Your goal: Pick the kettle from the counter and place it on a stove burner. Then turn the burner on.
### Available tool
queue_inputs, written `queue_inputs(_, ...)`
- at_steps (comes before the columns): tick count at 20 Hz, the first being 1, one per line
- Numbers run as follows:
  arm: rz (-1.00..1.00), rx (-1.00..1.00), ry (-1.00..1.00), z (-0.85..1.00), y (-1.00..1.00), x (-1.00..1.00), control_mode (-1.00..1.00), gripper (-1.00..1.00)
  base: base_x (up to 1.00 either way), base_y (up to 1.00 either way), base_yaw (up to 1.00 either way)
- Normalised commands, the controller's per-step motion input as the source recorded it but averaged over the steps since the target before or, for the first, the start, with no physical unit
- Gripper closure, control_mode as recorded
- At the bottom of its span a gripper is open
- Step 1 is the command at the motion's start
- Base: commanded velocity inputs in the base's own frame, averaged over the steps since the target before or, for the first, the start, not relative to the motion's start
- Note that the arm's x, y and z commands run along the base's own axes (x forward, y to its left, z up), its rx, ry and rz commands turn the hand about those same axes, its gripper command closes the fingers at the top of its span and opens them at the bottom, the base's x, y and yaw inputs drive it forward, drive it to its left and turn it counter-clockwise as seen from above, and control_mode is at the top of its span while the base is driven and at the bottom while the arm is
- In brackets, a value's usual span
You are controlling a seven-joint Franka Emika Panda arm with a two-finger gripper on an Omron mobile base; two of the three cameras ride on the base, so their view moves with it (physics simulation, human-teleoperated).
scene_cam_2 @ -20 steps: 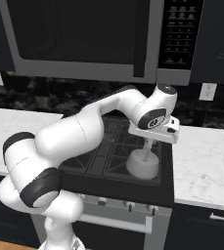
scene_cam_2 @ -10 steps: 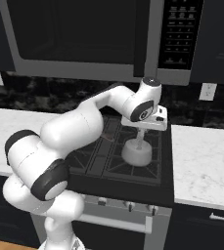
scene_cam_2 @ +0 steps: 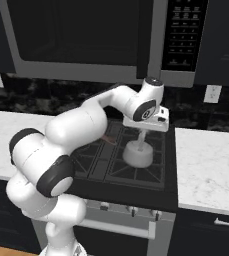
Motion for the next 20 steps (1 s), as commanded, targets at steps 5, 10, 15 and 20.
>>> queue_inputs(5,0.0,0.0,-0.04,0.0,0.26,0.01,-1.0,1.0,0.0,0.0,0.0)
queue_inputs(10,0.0,0.0,-0.01,-0.04,0.05,0.0,-1.0,1.0,0.0,0.0,0.0)
queue_inputs(15,0.0,0.0,0.0,-0.31,0.0,0.0,-1.0,1.0,0.0,0.0,0.0)
queue_inputs(20,0.0,0.0,0.0,-0.26,0.0,0.0,-1.0,1.0,0.0,0.0,0.0)
